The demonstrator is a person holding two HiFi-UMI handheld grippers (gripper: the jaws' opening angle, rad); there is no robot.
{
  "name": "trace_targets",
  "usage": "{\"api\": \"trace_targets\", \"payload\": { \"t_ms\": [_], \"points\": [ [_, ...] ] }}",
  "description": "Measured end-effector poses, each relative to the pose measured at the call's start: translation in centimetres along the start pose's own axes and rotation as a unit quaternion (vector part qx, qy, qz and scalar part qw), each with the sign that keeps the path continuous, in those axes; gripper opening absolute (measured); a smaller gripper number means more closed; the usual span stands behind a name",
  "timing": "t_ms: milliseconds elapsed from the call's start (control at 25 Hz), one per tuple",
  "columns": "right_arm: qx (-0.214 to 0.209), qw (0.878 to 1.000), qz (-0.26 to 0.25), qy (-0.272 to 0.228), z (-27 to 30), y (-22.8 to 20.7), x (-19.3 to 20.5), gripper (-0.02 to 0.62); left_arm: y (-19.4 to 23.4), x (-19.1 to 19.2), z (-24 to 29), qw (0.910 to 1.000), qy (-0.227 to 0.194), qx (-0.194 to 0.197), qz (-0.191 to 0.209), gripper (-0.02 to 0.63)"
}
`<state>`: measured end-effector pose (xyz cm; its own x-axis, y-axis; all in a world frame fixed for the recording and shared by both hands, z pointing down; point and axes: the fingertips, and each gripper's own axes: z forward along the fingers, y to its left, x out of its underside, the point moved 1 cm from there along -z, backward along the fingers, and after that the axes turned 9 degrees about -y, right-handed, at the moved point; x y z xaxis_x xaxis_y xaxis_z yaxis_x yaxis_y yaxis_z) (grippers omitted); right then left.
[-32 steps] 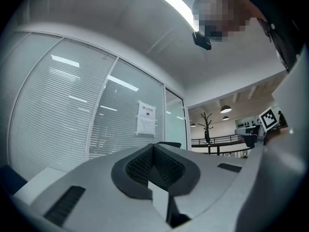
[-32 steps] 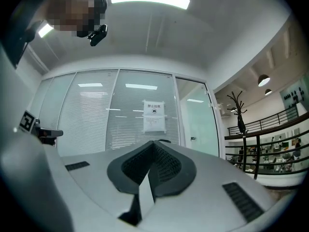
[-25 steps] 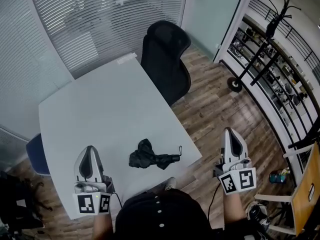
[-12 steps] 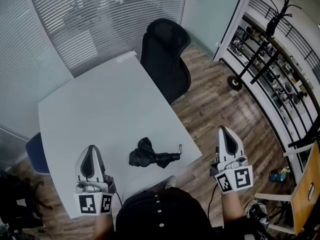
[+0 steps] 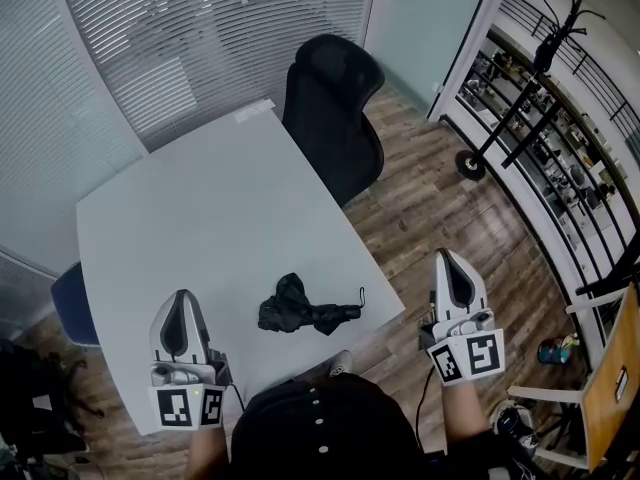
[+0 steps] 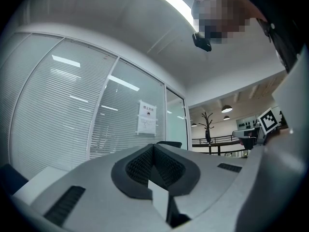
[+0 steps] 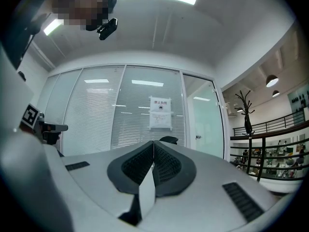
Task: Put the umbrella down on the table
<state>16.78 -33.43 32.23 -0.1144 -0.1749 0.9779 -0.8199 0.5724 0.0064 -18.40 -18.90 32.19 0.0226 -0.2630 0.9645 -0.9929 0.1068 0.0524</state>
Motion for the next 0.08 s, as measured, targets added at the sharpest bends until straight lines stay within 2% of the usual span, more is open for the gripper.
{"api": "trace_targets", "payload": {
  "t_ms": [80],
  "points": [
    [-0.001,1.0,-0.001,0.0,0.07,0.13,-0.01,0.031,0.03,-0.02,-0.09,1.0,0.0,-0.001,0.0,0.014]
  ]
}}
